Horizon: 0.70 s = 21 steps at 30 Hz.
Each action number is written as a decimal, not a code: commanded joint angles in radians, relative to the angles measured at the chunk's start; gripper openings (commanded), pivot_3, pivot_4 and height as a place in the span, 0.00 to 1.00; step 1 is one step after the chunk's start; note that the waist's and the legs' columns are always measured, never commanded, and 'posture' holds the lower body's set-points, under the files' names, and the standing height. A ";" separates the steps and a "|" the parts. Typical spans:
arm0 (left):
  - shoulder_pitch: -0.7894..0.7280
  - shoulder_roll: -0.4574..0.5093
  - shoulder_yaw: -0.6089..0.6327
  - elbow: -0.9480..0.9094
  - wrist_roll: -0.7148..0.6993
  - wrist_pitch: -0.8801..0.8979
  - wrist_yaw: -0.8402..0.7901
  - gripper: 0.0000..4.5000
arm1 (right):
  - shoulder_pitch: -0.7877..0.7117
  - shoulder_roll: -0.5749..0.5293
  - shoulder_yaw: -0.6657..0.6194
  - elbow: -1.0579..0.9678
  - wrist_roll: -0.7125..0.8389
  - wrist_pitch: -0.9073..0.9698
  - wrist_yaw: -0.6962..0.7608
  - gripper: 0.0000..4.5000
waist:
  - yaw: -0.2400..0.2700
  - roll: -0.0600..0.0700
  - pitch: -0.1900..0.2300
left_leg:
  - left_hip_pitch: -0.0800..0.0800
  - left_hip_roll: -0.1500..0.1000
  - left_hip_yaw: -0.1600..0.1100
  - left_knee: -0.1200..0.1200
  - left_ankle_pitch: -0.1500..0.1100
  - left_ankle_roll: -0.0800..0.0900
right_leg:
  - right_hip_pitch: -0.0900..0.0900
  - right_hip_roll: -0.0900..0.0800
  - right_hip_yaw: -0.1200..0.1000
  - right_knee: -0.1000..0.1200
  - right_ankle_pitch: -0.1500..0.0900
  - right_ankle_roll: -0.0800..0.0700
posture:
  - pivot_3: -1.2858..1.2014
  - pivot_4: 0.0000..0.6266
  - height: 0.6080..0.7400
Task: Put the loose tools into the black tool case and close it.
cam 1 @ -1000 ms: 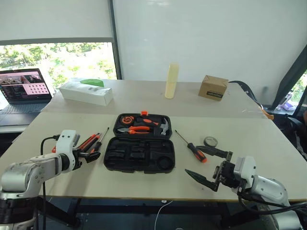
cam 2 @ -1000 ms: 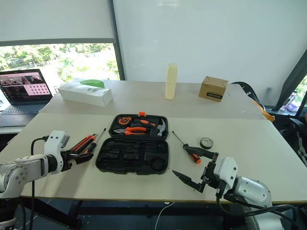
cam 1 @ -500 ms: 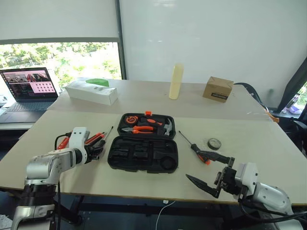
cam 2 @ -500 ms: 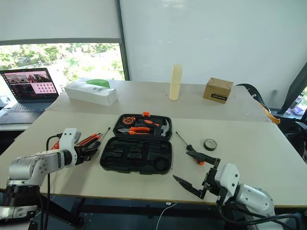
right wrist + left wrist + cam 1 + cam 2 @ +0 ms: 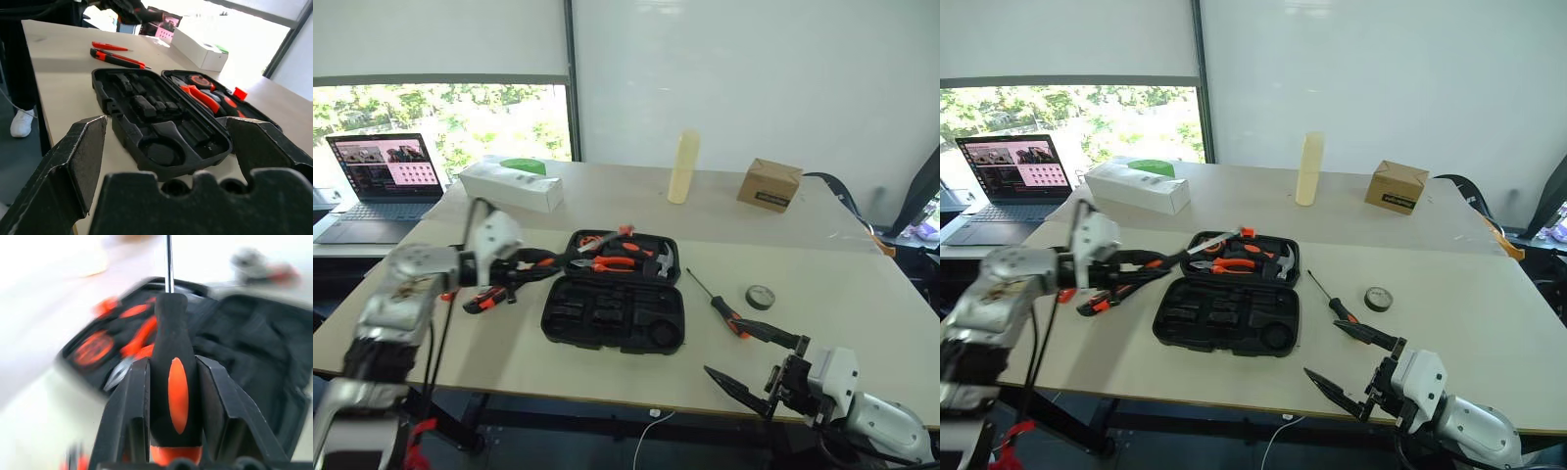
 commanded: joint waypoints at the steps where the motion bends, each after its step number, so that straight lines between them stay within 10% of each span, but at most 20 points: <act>1: -0.154 -0.079 -0.124 0.252 0.183 -0.207 -0.004 0.20 | -0.002 0.006 -0.028 -0.042 0.005 0.001 -0.034 1.00 | -0.007 0.000 0.000 | -0.001 0.000 0.000 0.000 0.000 0.000 | 0.000 0.000 0.000 0.000 0.000 0.001 | 0.52 0.24 1.00; 21: -0.309 -0.194 -0.191 0.678 0.362 -0.523 -0.027 0.20 | 0.000 0.024 -0.030 -0.116 0.055 0.083 -0.127 1.00 | -0.019 0.000 0.001 | -0.016 0.000 -0.009 0.008 -0.005 0.008 | -0.003 -0.001 -0.009 -0.010 0.005 0.013 | 0.52 0.24 1.00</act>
